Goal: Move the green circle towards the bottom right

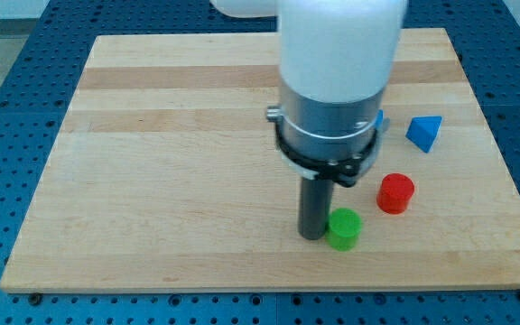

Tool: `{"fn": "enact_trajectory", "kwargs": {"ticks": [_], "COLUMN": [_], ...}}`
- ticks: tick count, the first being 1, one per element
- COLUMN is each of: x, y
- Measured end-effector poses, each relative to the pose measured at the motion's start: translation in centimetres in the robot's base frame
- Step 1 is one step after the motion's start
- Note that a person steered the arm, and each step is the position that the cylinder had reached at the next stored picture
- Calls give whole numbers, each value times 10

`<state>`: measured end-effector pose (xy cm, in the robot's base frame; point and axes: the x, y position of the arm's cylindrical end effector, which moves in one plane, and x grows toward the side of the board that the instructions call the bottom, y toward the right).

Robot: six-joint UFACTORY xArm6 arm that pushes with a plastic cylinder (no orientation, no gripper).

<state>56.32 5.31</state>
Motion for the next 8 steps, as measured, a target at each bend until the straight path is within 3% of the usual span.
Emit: {"fn": "enact_trajectory", "kwargs": {"ticks": [8], "x": [1], "y": [60]}}
